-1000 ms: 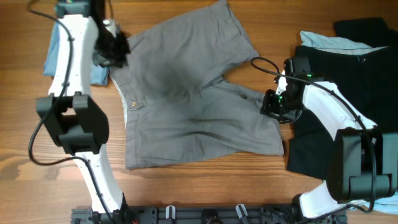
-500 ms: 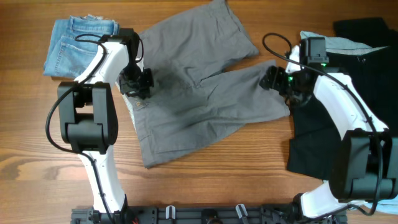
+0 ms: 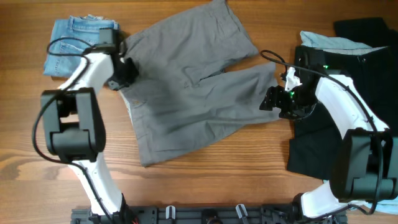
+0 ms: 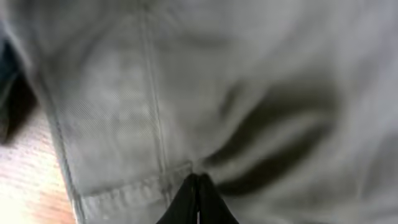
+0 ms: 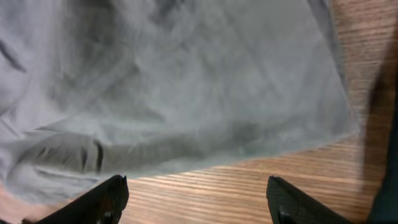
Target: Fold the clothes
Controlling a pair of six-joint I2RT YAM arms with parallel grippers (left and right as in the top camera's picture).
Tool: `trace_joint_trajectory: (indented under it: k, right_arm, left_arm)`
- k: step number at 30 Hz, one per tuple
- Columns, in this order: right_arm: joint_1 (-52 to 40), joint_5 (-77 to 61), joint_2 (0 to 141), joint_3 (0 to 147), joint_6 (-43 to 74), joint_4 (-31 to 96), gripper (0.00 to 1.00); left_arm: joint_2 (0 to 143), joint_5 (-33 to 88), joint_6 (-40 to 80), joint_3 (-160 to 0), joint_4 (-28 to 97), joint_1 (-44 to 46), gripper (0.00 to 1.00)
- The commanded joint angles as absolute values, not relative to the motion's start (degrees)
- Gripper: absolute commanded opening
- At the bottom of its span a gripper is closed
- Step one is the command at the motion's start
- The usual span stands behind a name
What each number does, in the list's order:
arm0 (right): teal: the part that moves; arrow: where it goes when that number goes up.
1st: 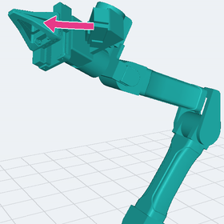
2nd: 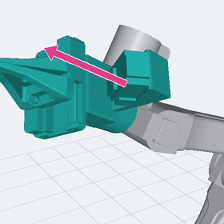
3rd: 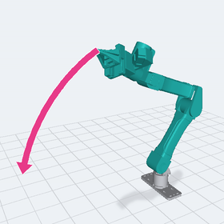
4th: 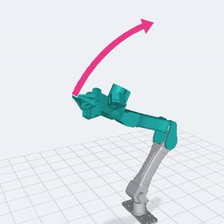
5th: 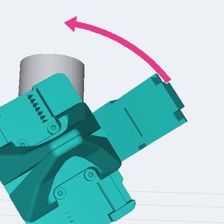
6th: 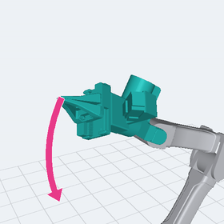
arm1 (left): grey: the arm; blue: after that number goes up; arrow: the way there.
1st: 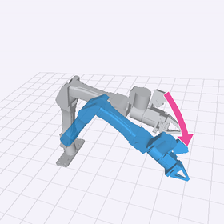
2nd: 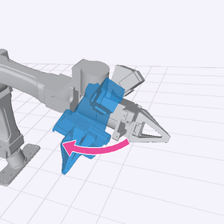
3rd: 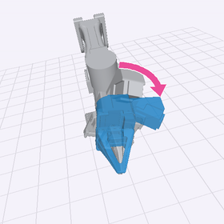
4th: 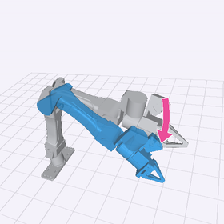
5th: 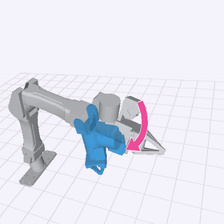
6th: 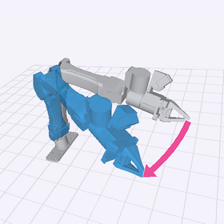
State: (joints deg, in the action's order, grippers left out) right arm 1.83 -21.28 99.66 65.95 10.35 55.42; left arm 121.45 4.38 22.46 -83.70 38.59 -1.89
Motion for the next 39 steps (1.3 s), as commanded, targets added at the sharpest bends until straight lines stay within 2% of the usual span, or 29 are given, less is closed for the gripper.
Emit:
trace_joint_trajectory:
  k: [1,4,5,6,12,13,15,17,19,22,26,28,29,30,32,39]
  right_arm:
    - [1.7,-15.7,98.8,63.3,13.3,52.2,0.75]
    - [1.7,-9.4,98.9,62.0,17.3,51.1,0.72]
    - [1.7,-8.5,99.0,61.4,18.1,50.0,0.68]
    - [1.7,-7.1,99.1,59.2,18.7,46.5,0.60]
    - [1.7,-4.4,99.2,56.3,21.2,40.9,0.47]
    - [1.7,-4.5,99.2,56.2,21.2,39.1,0.41]
    - [1.7,-5.8,99.2,56.3,21.0,36.6,0.15]
    - [1.7,-10.9,99.0,57.8,18.6,35.8,0.06]
    - [1.7,-16.7,98.6,60.0,16.1,35.8,0.04]
    - [1.7,-18.1,98.6,61.5,17.1,32.9,0.04]
    - [1.7,-15.8,99.3,61.4,19.0,21.0,0.05]
    - [1.7,-13.1,99.7,61.4,22.1,19.9,0.21]
    - [1.7,-12.1,100.0,61.4,22.5,19.6,0.33]
    - [1.7,-11.4,100.4,61.4,22.4,19.6,0.54]
    - [1.7,-11.4,101.4,61.4,19.4,19.7,0.75]
    - [1.8,-11.4,102.2,61.4,10.7,23.6,0.76]
  left_arm:
    - [126.3,3.4,21.6,-81.1,38.2,-4.7,0.04]
    - [126.3,2.9,18.2,-81.1,39.4,-4.7,0.04]
    - [126.3,2.0,18.2,-81.1,40.0,-4.9,0.04]
    - [126.3,1.7,18.2,-81.1,40.7,-5.5,0.04]
    - [126.3,0.9,18.2,-81.1,41.6,-6.9,0.04]
    - [126.3,0.4,18.2,-81.1,41.6,-7.1,0.04]
    - [126.3,0.1,18.2,-81.1,41.6,-7.3,0.04]
    - [126.3,0.1,17.5,-81.1,41.8,-7.3,0.04]
    - [126.3,-0.8,16.5,-81.1,42.0,-7.3,0.04]
    - [126.3,-3.3,15.6,-81.1,43.0,-7.3,0.04]
    - [125.3,-3.0,15.2,-81.1,44.4,-7.3,0.08]
    - [123.4,-1.8,15.2,-81.1,45.3,-7.3,0.17]
    - [122.1,-1.0,15.2,-81.1,45.7,-7.3,0.19]
    - [120.4,0.3,15.1,-81.1,46.3,-7.3,0.22]
    - [116.5,2.5,15.1,-81.1,48.9,-7.3,0.24]
    - [105.7,7.3,13.3,-81.1,63.5,-5.3,0.27]
